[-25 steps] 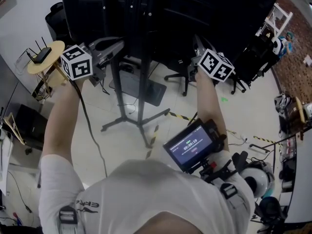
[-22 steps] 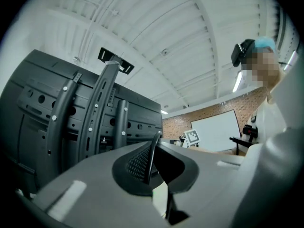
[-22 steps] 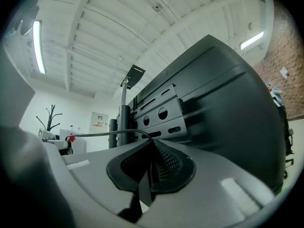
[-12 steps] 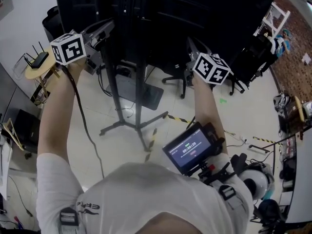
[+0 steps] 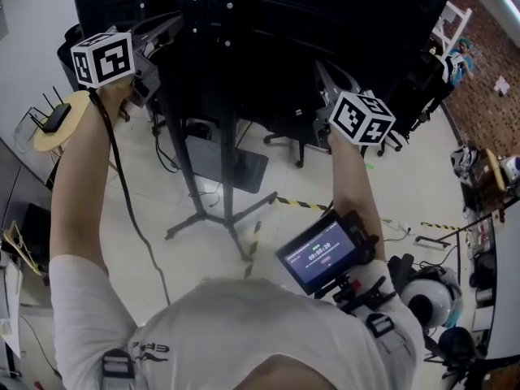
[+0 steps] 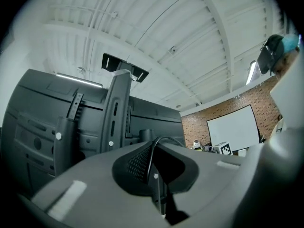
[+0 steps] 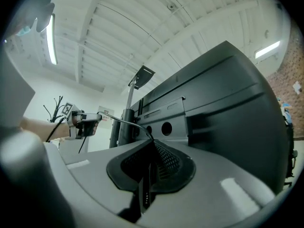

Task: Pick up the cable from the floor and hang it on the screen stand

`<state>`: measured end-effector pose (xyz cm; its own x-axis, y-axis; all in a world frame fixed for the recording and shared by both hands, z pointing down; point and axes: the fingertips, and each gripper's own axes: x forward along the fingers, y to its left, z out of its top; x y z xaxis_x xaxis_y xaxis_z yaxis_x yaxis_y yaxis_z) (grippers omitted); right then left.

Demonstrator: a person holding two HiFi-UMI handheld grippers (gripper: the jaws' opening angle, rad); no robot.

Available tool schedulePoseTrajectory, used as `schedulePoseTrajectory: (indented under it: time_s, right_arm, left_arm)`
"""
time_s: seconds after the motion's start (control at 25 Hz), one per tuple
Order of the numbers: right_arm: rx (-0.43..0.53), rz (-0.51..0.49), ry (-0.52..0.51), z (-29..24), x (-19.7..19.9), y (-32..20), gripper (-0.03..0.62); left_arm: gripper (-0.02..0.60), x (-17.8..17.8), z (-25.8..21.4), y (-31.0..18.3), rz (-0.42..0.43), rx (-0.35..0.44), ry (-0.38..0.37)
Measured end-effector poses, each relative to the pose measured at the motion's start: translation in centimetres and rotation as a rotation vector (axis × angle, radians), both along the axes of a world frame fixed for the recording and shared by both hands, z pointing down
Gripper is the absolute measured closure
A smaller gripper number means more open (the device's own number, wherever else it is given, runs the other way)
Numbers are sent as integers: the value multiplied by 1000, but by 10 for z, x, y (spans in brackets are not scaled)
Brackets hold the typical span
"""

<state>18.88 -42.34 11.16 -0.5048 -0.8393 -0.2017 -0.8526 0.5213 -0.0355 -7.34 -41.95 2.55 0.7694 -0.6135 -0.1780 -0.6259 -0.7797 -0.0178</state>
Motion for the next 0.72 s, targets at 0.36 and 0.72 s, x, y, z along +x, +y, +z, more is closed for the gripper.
schedulePoseTrajectory:
  time_s: [0.36, 0.72]
  right_arm:
    - [83, 93, 42, -55, -21, -1, 568]
    - [104, 240, 117, -88, -3, -14, 568]
  left_arm:
    - [580, -23, -46, -51, 15, 24, -6]
    - [580, -9, -49, -91, -6, -22, -19]
